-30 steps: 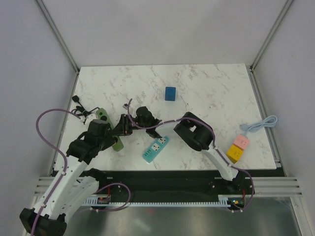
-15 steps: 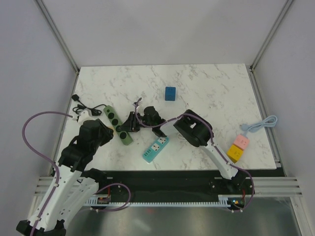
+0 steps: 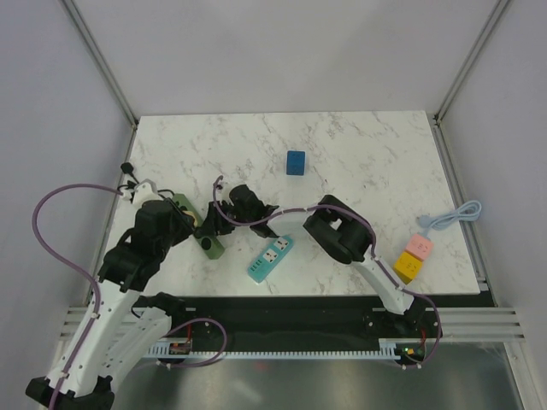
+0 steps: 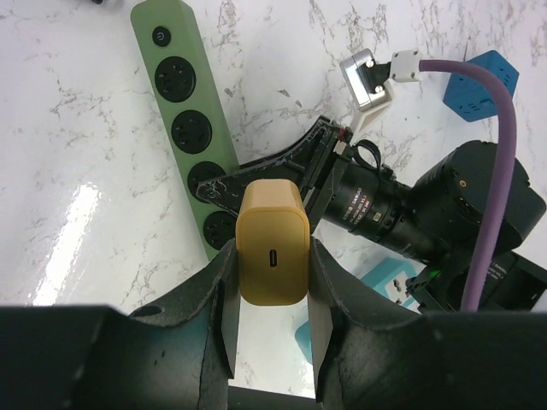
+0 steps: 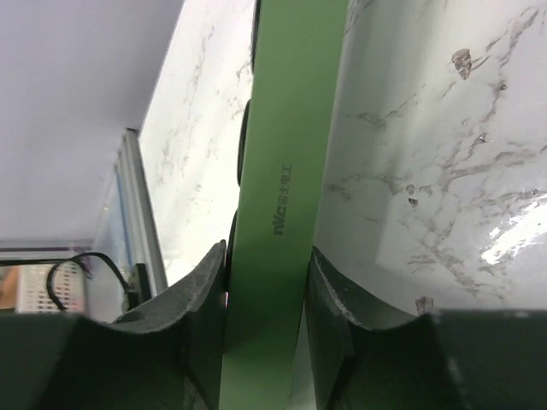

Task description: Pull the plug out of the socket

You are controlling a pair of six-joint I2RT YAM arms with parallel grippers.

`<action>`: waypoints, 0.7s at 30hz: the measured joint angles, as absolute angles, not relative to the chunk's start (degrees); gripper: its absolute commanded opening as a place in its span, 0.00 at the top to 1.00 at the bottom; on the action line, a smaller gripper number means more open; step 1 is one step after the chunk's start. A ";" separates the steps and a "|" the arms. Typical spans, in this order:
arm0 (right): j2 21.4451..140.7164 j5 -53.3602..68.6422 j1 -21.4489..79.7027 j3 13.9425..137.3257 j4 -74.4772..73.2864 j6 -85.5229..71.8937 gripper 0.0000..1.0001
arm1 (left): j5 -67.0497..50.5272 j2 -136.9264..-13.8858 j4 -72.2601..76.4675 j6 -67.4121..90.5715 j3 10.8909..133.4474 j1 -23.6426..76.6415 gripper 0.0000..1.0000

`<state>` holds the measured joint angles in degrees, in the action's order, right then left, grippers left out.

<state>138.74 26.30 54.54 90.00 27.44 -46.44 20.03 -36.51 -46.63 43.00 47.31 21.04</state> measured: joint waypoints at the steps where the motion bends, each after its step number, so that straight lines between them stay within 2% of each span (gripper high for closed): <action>1: 138.34 25.65 54.68 90.19 26.13 -45.17 0.54 | 20.03 -36.82 -46.65 42.89 47.31 21.04 0.98; 3: 137.27 24.03 54.87 90.24 23.38 -41.95 0.45 | 19.86 -37.28 -46.59 42.68 47.31 21.04 0.98; 7: 134.72 22.11 54.74 88.14 21.30 -35.51 0.35 | 19.20 -37.98 -46.11 42.48 47.31 21.04 0.98; 9: 132.97 22.06 54.26 85.93 21.34 -34.04 0.23 | 18.96 -38.59 -45.54 42.39 47.31 21.04 0.98; 14: 129.60 20.47 52.99 81.89 21.69 -31.18 0.15 | 17.82 -43.31 -43.09 41.91 47.31 21.04 0.98; 21: 119.26 8.10 49.95 68.07 23.29 -31.64 0.15 | 15.14 -53.19 -33.98 41.71 46.89 21.04 0.98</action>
<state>119.26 8.10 49.95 68.07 23.29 -31.64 15.14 -53.19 -33.98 41.71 46.89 21.04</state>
